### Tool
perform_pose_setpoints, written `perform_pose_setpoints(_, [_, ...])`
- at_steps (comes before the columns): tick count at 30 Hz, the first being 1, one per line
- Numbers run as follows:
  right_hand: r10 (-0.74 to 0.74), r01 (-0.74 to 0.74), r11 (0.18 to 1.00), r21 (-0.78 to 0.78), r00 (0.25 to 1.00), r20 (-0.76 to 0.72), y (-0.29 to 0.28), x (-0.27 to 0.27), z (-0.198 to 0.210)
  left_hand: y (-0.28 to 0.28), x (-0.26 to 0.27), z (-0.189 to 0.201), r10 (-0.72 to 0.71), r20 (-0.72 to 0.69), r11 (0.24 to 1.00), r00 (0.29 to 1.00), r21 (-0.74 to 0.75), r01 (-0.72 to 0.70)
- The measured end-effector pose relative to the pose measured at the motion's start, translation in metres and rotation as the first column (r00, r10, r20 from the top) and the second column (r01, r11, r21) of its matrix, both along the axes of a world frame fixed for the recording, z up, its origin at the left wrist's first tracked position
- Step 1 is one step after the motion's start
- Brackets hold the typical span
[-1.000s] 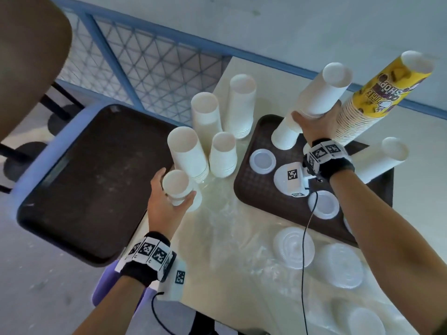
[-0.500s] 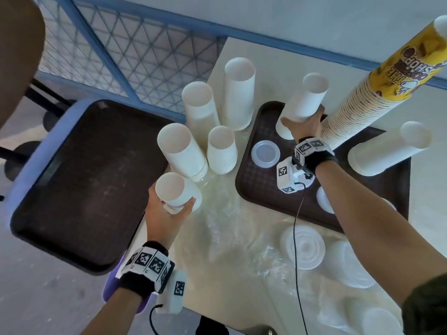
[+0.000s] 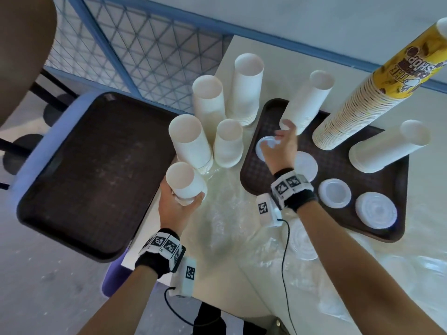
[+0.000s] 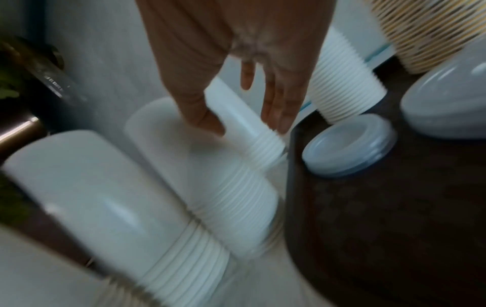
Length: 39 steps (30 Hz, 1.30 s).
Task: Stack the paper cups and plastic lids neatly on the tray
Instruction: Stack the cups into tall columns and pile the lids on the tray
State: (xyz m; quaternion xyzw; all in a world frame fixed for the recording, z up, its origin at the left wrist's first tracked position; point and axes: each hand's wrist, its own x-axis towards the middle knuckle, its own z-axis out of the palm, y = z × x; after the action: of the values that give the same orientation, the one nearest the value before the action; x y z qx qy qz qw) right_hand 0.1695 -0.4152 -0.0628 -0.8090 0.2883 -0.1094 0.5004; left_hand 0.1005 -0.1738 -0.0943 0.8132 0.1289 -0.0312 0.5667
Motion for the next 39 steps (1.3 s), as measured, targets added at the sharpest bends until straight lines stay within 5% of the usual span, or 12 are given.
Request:
perform_pose_setpoints(3, [0.303,-0.3,0.952,0.061,0.952,-0.053,0.035,-0.002,-0.004,0.003,0.0,-0.005,-0.021,-0.021,0.999,1.0,-0.026,0.021])
perform_pose_setpoints(6, [0.382,-0.374,0.923,0.09,0.917,-0.112,0.054,0.003,-0.009,0.007,-0.002,-0.01,-0.04,-0.071,0.998,0.997,-0.044,0.037])
perform_pose_setpoints(12, [0.305,-0.295,0.952,0.075,0.926,-0.223,0.064,0.011,-0.021,0.013,0.002,-0.015,-0.068,-0.112,0.997,0.991,-0.043,0.063])
perform_pose_setpoints(27, [0.252,-0.25,0.968,0.031,0.952,-0.174,0.069,-0.001,-0.019,0.018,0.007,-0.011,-0.183,-0.085,0.98,0.979,0.07,0.189])
perform_pose_setpoints(39, [-0.026,0.026,0.999,0.029,1.0,-0.01,-0.009,-0.054,0.044,-0.024,0.016,0.059,-0.44,0.128,0.897,0.889,0.012,0.442])
